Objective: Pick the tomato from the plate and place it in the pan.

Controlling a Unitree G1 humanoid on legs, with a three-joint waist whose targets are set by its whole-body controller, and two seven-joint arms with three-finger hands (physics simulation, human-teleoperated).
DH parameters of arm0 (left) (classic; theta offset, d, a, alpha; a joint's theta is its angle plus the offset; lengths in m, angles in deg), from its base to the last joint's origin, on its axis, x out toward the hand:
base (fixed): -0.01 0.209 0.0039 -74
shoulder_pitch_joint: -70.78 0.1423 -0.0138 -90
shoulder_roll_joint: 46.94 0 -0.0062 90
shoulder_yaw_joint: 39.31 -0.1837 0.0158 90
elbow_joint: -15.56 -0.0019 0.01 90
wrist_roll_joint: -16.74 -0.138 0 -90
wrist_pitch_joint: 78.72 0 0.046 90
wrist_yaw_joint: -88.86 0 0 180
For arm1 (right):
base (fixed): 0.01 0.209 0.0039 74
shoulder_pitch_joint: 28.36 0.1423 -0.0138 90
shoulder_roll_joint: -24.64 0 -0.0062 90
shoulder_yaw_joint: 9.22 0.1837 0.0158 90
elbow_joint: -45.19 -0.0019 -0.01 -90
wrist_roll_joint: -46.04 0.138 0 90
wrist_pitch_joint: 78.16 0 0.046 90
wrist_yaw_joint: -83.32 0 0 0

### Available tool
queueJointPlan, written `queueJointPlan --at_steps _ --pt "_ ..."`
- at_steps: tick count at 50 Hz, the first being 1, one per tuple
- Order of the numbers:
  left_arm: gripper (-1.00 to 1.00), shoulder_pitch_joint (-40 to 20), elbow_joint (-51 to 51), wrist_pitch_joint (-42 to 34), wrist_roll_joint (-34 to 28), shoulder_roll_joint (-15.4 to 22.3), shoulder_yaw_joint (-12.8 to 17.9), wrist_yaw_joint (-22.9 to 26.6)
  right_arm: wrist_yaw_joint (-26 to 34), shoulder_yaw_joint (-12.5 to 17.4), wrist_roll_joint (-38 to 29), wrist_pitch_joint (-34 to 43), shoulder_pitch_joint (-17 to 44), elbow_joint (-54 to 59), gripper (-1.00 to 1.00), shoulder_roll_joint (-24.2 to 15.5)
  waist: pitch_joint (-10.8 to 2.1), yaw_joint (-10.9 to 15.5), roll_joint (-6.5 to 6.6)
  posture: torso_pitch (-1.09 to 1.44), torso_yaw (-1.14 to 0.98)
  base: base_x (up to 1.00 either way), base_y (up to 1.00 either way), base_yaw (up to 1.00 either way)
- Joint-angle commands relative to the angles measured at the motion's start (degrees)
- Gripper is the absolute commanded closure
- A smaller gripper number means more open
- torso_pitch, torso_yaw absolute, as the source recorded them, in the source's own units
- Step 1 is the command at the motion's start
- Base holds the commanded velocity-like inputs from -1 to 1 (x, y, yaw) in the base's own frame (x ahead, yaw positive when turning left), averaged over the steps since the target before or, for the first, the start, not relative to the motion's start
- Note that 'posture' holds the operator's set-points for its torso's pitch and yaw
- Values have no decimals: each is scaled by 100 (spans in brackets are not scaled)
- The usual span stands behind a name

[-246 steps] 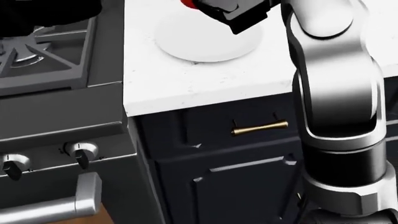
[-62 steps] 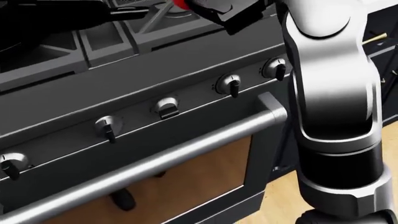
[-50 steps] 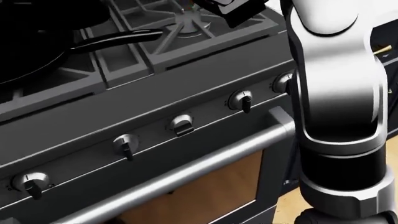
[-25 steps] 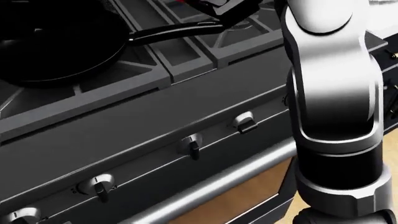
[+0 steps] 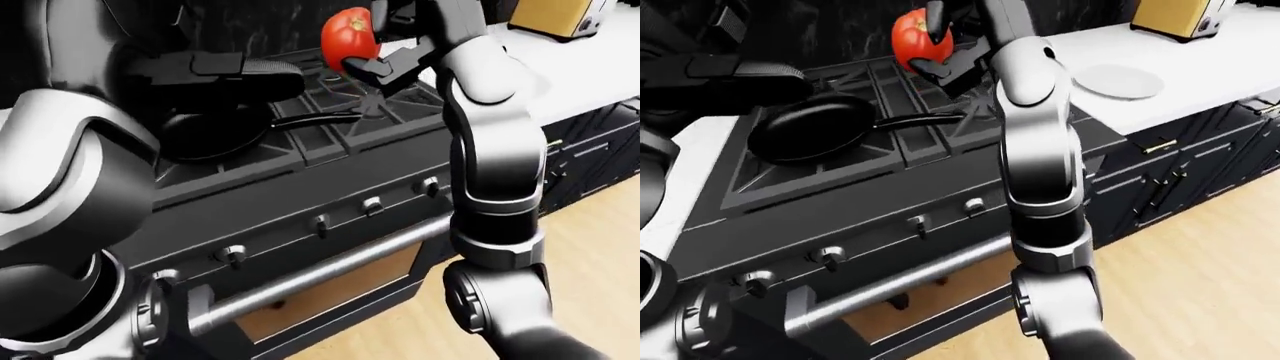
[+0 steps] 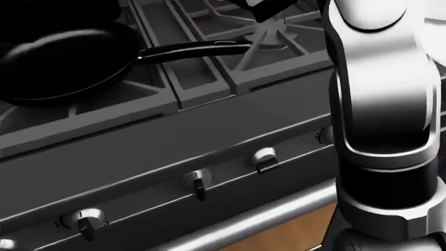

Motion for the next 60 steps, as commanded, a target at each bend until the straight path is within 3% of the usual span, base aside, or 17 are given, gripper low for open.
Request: queueJointPlan --at_steps 1,4,9,15,17,19,20,27,28,34,41,43,44,45,46,47,60 --pt "-100 -114 7 84 -31 55 54 7 -30 59 -32 -100 199 -134 100 -29 -146 11 -16 0 0 0 0 78" --pt "-100 -99 12 90 -41 59 51 20 -39 58 -35 -131 152 -137 100 -16 -122 47 -92 0 0 0 0 77" --pt "-100 -110 8 79 -21 67 62 5 -33 40 -47 -151 111 -141 100 12 -74 64 35 0 0 0 0 68" --pt "-100 -99 20 77 -43 51 50 19 -5 0 -117 -180 71 -136 100 20 -119 -10 361 0 0 0 1 29" --pt "-100 -94 15 82 -50 51 56 24 22 -4 -133 -169 69 -146 100 36 0 -96 432 0 0 0 2 0" --pt "-100 -83 18 92 -70 47 45 41 28 10 -133 -213 54 -134 100 44 -62 -189 716 0 0 0 0 0" --pt "-100 -77 17 95 -84 42 38 50 22 17 -138 -222 53 -123 100 46 42 -176 558 0 0 0 0 0" --pt "-100 -141 9 39 -7 45 62 -16 17 21 -179 -205 53 -167 100 53 -14 -160 357 0 0 0 0 0" --pt "-100 -157 9 28 19 50 69 -36 28 15 -192 -169 82 -188 100 50 -155 -149 389 0 0 0 19 0" --pt "-100 -135 20 51 32 61 57 -48 80 -5 -233 -183 71 -193 100 48 -240 -20 32 0 0 0 41 0" --pt "-100 -106 36 75 19 49 38 -47 120 10 -263 -193 134 -154 100 34 -98 -83 323 0 0 0 54 0" --pt "-100 -109 45 68 25 47 38 -51 134 15 -270 -183 160 -155 100 28 -137 -134 597 0 0 0 56 0" --pt "-100 -108 38 73 17 47 39 -47 133 27 -264 -180 169 -158 100 30 -215 -152 871 0 0 0 57 0" --pt "-100 -101 42 75 8 49 34 -36 114 44 -244 -207 160 -157 100 43 -226 -147 785 0 0 0 43 0" --pt "-100 -102 41 74 5 49 36 -31 105 50 -229 -214 153 -161 100 48 -40 -114 734 0 0 0 0 0" --pt "-100 -115 31 66 15 53 48 -36 90 53 -208 -211 143 -167 100 64 -34 -118 810 0 0 0 0 0" --pt "-100 -122 -18 92 -33 66 40 15 -83 92 -30 -250 154 -210 100 77 -7 -198 501 0 0 0 0 0"
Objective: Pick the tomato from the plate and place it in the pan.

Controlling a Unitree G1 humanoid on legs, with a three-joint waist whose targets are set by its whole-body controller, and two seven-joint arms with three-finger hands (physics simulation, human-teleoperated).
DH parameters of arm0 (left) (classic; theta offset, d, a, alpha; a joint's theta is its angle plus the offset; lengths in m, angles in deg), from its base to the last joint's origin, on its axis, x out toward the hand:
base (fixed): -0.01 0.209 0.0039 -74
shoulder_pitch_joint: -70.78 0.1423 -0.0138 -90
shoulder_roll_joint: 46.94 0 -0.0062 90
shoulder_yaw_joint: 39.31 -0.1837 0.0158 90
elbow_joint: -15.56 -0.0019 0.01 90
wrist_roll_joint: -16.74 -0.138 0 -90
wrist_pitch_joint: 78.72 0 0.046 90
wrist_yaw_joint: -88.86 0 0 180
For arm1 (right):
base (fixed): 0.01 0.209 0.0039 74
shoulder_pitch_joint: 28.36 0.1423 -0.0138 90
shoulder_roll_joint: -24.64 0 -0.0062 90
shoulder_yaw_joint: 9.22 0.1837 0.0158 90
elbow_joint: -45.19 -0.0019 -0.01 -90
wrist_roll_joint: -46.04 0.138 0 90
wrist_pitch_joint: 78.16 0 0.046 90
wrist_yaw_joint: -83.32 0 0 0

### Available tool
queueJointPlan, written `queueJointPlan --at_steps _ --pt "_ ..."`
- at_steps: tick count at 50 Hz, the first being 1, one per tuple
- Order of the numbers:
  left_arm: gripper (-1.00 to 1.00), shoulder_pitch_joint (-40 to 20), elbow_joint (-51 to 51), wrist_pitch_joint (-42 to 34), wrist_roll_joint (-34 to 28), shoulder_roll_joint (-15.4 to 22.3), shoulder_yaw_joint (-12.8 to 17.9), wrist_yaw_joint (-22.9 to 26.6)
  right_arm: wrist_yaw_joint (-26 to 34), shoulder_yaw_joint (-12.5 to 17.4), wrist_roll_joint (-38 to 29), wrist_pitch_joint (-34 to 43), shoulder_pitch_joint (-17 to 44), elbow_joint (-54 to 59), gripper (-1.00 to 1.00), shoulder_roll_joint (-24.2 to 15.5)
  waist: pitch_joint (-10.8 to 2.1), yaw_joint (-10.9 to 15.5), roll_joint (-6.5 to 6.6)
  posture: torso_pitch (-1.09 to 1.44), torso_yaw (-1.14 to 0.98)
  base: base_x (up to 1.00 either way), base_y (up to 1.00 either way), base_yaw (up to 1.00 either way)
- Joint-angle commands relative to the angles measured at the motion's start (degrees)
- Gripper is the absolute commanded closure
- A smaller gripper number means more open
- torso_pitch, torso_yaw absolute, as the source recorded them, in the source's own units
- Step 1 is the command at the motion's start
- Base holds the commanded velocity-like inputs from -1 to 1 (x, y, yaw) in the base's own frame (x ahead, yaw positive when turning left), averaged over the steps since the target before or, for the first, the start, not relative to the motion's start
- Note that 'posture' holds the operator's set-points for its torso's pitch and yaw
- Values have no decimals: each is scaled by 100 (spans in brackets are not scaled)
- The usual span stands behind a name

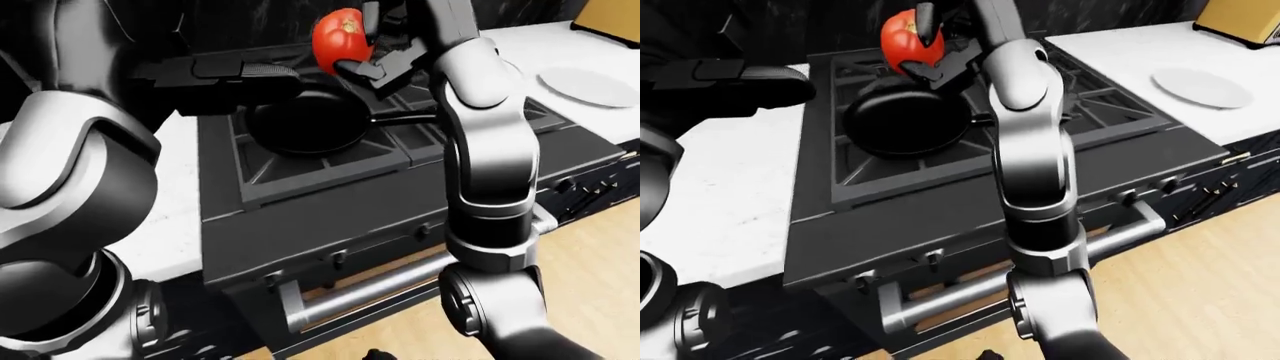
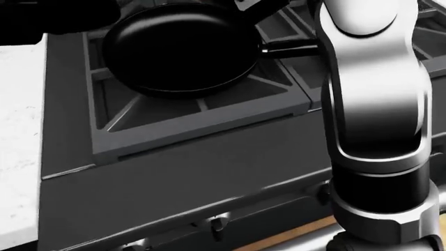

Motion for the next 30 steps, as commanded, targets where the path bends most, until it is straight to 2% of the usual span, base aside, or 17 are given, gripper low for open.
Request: queueJointPlan --at_steps 1,2,3,4,5,8,13,16,17,18,19,20,21,22,23,27,30 --pt "-100 -165 60 154 -48 35 42 59 -136 95 -27 -133 186 -132 100 -91 -173 -34 85 0 0 0 0 0" --pt "-100 -161 58 156 -65 31 38 70 -160 91 -25 -157 181 -96 100 -88 -174 -26 75 0 0 0 0 0" --pt "-100 -161 53 155 -77 31 43 82 -177 93 -22 -168 177 -72 100 -89 -297 24 113 0 0 0 0 16" --pt "-100 -165 51 150 -73 29 54 82 -186 83 -30 -156 172 -81 100 -88 -345 156 147 0 0 0 0 91" --pt "-100 -169 55 144 -72 28 54 81 -183 76 -30 -151 161 -94 100 -86 -359 130 130 0 0 0 0 100" --pt "-100 -179 74 115 -33 20 68 44 -159 69 -49 -99 145 -152 100 -103 -385 183 77 0 0 0 0 100" --pt "-100 -175 79 128 -37 19 47 38 -101 77 -43 -78 182 -156 100 -126 -319 179 -89 0 0 0 0 100" --pt "-100 -157 66 150 -77 15 38 71 -87 75 -48 -81 205 -135 100 -134 -284 185 -315 0 0 0 0 100" --pt "-100 -166 69 140 -73 7 36 64 -88 79 -49 -84 215 -120 100 -137 -308 198 -464 0 0 0 0 100" --pt "-100 -166 71 137 -77 2 35 66 -79 75 -51 -76 227 -123 100 -137 -396 173 -707 0 0 0 0 100" --pt "-100 -161 70 139 -91 -3 29 73 -71 75 -54 -67 231 -122 100 -141 -325 151 -486 0 0 0 0 100" --pt "-100 -165 74 131 -88 -8 31 71 -67 76 -59 -59 237 -123 100 -144 -289 202 -567 0 0 0 0 100" --pt "-100 -168 77 120 -84 -15 34 65 -42 55 -87 -65 237 -107 100 -170 -319 62 -569 0 0 0 73 0" --pt "-100 -185 76 108 -71 -20 39 52 -32 50 -114 -36 262 -117 100 -172 -329 174 -674 0 0 0 36 0" --pt "-100 -181 79 109 -74 -20 39 58 -38 71 -119 -23 276 -119 100 -165 -334 187 -637 0 0 0 16 0" --pt "-100 -190 71 104 -73 -13 49 62 -96 101 -93 -29 274 -134 100 -143 -65 128 -400 0 0 0 0 0" --pt "-100 -178 61 120 -93 -3 53 85 -99 86 -87 -36 261 -135 100 -134 -30 22 -219 0 0 0 0 0"
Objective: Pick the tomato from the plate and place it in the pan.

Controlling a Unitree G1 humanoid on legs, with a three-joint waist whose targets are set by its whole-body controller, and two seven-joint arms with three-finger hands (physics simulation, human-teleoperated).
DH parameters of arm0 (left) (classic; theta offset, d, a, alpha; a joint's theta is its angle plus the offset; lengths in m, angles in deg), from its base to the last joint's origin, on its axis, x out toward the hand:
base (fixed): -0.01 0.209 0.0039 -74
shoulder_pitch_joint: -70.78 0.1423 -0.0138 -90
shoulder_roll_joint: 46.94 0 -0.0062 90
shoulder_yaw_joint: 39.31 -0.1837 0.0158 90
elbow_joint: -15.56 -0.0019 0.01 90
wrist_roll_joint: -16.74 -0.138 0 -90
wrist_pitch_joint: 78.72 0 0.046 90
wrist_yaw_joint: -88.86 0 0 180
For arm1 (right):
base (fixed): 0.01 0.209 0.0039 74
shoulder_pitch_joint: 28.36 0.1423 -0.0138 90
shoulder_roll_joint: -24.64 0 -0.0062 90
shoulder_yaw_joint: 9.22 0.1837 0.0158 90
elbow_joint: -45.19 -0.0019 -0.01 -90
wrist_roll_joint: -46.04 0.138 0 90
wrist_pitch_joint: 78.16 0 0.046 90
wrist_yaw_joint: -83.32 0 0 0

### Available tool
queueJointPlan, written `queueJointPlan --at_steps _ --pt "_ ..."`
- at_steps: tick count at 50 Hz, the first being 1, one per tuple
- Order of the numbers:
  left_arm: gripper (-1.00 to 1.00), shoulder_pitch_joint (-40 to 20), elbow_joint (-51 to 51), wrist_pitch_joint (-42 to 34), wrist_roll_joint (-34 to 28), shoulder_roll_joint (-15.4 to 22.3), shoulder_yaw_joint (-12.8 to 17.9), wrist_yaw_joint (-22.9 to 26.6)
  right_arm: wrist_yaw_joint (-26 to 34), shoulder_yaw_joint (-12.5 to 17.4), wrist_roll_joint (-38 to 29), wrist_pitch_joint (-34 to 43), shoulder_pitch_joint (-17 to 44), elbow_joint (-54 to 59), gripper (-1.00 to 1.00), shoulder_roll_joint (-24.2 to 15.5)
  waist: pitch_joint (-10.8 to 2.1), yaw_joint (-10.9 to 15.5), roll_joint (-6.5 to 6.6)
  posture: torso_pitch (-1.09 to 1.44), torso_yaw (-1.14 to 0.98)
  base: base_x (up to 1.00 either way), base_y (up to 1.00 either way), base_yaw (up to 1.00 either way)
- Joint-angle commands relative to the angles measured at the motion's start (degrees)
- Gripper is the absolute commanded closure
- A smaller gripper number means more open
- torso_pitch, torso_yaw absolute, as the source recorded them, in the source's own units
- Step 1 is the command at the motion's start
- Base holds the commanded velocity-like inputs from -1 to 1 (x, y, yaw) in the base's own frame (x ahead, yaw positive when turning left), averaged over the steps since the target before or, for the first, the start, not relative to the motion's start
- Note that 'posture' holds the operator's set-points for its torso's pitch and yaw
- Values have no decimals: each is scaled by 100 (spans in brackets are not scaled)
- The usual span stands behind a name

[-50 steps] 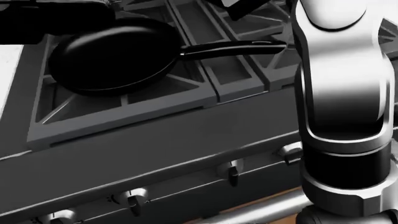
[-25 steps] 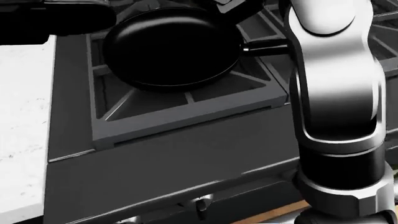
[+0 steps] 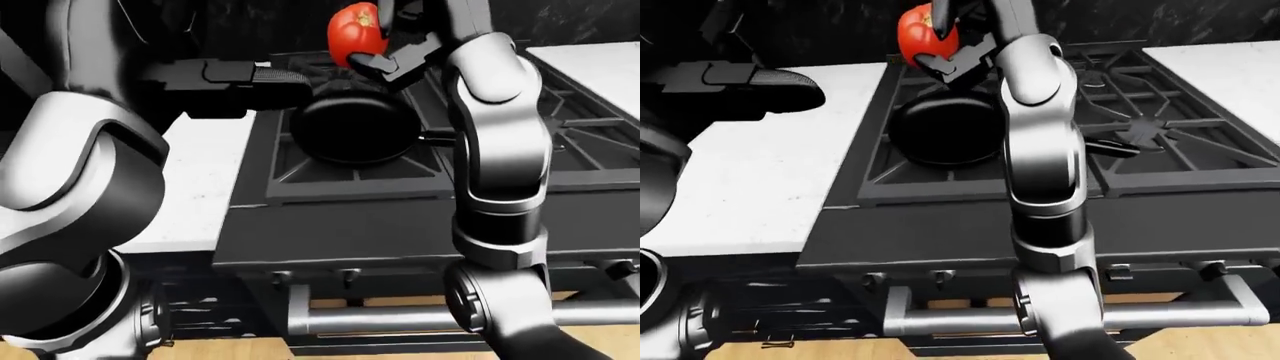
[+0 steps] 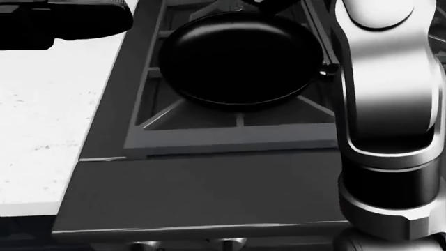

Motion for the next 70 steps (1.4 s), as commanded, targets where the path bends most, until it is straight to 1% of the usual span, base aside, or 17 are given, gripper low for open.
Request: queueJointPlan --at_steps 1,3,4,7,17,22,25,31,32,35,38,41,45,49,52,61,70 --pt "-100 -129 23 124 -85 76 141 -20 -39 -44 13 -159 212 -150 100 14 -184 17 16 0 0 0 0 0" --pt "-100 -128 25 123 -87 75 140 -18 -42 -48 8 -154 202 -163 100 17 -275 -63 314 0 0 0 0 0" --pt "-100 -119 29 123 -89 75 140 -13 -41 -47 7 -153 195 -173 100 16 -209 -66 156 0 0 0 0 0" --pt "-100 -127 42 106 -72 62 142 -34 -61 -39 -3 -136 195 -199 100 16 -298 -63 145 0 0 0 0 0" --pt "-100 -125 48 116 -44 83 150 -45 29 -68 -84 51 398 -244 100 -26 -345 30 70 0 0 0 0 0" --pt "-100 -126 49 118 -19 97 152 -65 173 -40 -162 162 888 80 100 -200 -346 42 68 0 0 0 0 0" --pt "-100 -133 51 114 2 104 157 -75 326 -33 -236 171 1350 538 100 -364 -336 39 74 0 0 0 0 0" --pt "-100 -122 56 130 -21 95 137 -64 704 -37 -442 -134 2258 1917 100 -701 -313 20 89 0 0 0 0 0" --pt "-100 -142 47 120 -9 93 141 -78 832 -51 -468 -213 2489 2368 100 -783 -311 16 91 0 0 0 0 0" --pt "-100 -160 45 116 4 105 158 -81 899 -20 -533 -1009 3183 4186 100 -976 -312 -12 113 0 0 0 0 0" --pt "-100 -197 39 103 66 127 182 -125 950 40 -503 -1836 3845 6088 100 -1061 -320 -43 138 0 0 0 0 0" --pt "-100 -179 50 125 85 134 163 -146 944 147 -445 -2276 4162 7065 100 -1088 -321 -61 154 0 0 0 0 0" --pt "-100 -193 38 133 132 153 162 -182 1017 110 -581 -2457 4309 7675 100 -1050 -317 -69 180 0 0 0 0 0" --pt "-100 -177 49 144 140 150 146 -188 1093 158 -697 -2468 4288 7909 100 -992 -300 -73 202 0 0 0 0 0" --pt "-100 -167 38 159 126 155 140 -172 1221 61 -966 -2394 4275 8057 100 -929 -292 -76 204 0 0 0 0 0" --pt "-100 -175 11 175 131 180 154 -148 1278 166 -1442 -2215 4273 8183 100 -761 -294 -69 201 0 0 0 0 0" --pt "-100 -186 -9 196 166 219 176 -159 1284 217 -1776 -2054 3952 8216 100 -642 -311 -51 193 0 0 0 0 0"
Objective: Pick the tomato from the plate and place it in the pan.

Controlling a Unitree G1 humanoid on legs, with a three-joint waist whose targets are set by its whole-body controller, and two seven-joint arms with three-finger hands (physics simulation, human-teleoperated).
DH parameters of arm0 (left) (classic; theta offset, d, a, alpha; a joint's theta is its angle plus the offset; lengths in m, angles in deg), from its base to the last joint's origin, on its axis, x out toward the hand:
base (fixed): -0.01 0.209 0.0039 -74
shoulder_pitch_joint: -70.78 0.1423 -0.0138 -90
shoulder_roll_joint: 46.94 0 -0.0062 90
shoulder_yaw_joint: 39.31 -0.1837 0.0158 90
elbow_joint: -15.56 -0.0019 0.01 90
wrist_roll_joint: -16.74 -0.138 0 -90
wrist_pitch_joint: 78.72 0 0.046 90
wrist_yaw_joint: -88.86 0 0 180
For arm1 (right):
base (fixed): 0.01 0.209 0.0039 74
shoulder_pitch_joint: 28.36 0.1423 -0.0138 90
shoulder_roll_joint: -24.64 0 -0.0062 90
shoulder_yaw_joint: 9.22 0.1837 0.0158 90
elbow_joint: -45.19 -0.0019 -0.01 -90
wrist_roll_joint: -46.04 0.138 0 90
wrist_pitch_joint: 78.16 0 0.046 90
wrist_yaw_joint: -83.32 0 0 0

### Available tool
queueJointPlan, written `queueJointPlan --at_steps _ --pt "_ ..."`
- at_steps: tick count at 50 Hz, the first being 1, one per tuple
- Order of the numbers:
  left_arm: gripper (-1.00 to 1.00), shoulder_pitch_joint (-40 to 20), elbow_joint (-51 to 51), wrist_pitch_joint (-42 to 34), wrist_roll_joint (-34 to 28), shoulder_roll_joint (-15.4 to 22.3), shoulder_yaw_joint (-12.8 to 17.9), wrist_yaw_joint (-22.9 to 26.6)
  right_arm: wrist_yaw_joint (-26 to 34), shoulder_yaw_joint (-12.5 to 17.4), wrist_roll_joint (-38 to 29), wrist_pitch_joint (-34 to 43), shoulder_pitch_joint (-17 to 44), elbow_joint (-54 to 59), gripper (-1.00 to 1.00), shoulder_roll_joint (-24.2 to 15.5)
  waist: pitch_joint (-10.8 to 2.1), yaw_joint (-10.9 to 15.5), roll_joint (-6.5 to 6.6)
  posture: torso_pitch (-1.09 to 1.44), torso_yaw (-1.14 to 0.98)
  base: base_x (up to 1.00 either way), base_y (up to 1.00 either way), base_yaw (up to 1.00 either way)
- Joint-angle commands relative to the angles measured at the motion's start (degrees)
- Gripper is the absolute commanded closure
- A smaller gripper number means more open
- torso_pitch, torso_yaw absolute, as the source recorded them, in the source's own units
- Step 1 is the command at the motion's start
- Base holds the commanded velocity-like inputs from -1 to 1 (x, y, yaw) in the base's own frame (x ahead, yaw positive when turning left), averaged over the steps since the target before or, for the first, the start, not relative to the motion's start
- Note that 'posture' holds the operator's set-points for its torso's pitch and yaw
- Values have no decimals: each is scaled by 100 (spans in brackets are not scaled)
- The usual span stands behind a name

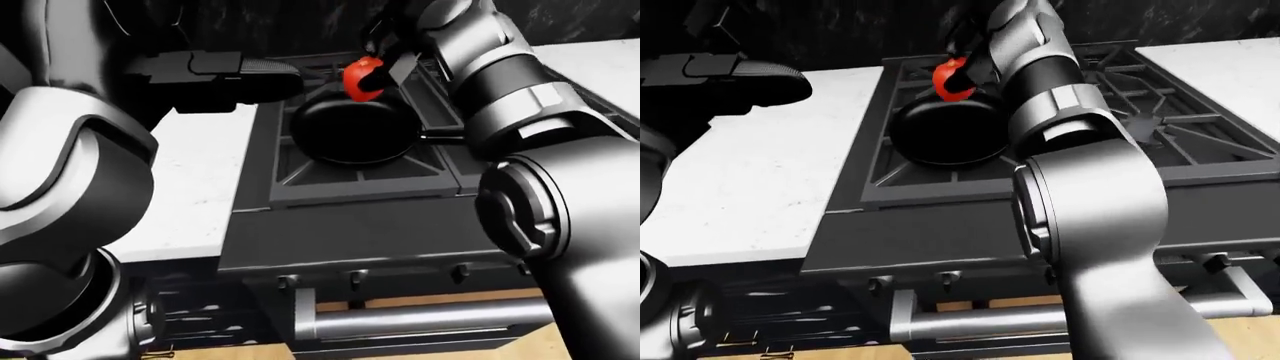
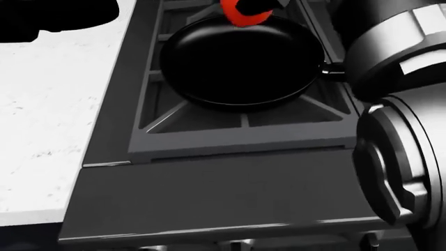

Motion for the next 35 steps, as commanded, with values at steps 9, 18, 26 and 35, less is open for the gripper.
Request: queueJointPlan --at_steps 9,18,26,35 --pt "-100 -170 28 137 12 80 94 -46 -38 28 -246 -133 54 -239 100 -19 -183 16 13 0 0 0 0 0" --pt "-100 -144 37 148 -35 56 48 -29 -499 105 -238 -589 -110 -242 100 87 -202 29 11 0 0 0 0 0" --pt "-100 -127 68 143 -28 38 45 -45 -1058 137 -198 -839 -341 -234 100 203 -215 36 3 0 0 0 0 0" --pt "-100 -148 64 123 3 52 58 -59 -1480 136 -163 -982 -561 -230 100 312 -231 46 -17 0 0 0 0 0"
